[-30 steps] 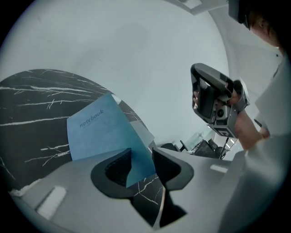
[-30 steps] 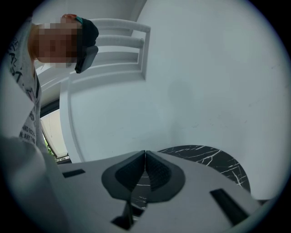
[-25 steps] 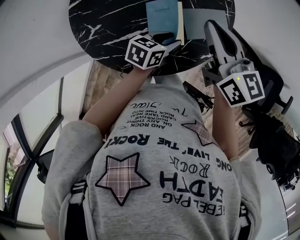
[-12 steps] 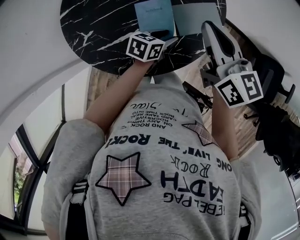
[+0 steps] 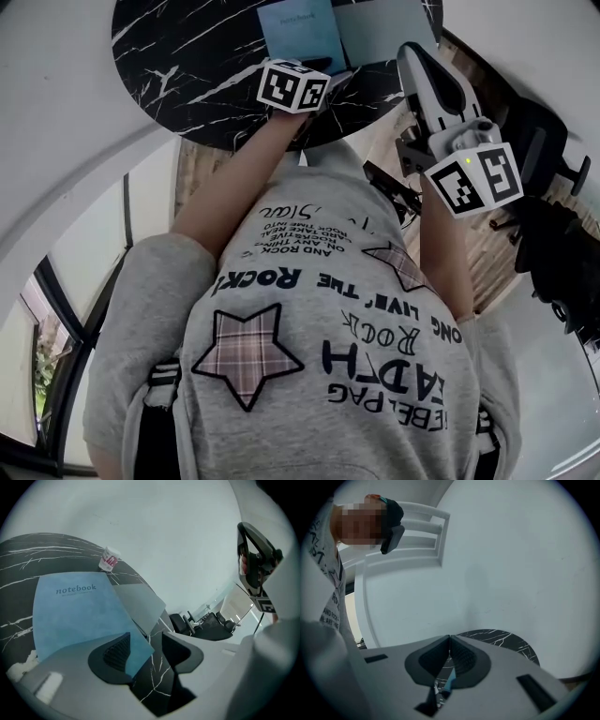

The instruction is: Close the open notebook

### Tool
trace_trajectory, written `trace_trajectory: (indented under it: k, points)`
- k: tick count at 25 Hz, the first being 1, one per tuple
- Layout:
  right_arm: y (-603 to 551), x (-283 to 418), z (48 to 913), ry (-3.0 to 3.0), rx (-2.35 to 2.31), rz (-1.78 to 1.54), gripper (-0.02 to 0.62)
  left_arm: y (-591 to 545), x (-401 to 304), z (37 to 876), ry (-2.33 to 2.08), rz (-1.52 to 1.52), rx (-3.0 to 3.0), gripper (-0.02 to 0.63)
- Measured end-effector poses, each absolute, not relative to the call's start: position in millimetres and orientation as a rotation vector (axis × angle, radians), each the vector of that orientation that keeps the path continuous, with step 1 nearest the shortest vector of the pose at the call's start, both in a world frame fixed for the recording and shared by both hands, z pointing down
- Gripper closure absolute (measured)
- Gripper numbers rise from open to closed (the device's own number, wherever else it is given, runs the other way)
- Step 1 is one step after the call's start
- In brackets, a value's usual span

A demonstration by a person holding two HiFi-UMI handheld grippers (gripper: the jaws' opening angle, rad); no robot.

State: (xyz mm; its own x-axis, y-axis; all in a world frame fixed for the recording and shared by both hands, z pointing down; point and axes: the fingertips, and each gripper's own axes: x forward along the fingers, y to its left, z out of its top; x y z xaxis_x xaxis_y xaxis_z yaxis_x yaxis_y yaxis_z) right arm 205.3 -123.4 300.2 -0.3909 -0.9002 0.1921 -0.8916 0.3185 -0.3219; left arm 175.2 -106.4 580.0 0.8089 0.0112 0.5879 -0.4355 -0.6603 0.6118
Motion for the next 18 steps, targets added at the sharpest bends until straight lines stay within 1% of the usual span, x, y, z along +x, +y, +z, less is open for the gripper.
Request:
trace_trajectory:
  k: [6, 14, 15, 17, 18]
  points:
    - [-124.3, 204.9, 301.6, 2.537, -1.714, -0.598, 0.583, -108.0, 174.2, 576.9, -0.311, 0.714, 2.21, 0.41]
    - [-136.1, 194.1, 299.3, 2.573, -1.655, -0.583, 0.582, -119.4, 160.1, 548.5, -0.338, 0.662, 2.259, 0.415]
    - [-137.9, 191.6, 298.2, 2.58, -1.644, -0.578, 0.583, -120.0, 158.3, 544.5, -0.325, 0.65, 2.259, 0.438]
    - [-140.3, 187.1, 296.5, 2.594, -1.622, -0.572, 0.583, -121.5, 154.7, 534.3, -0.303, 0.606, 2.253, 0.552]
    - [-141.2, 185.2, 295.9, 2.601, -1.613, -0.57, 0.583, -123.1, 152.5, 529.0, -0.303, 0.583, 2.253, 0.597]
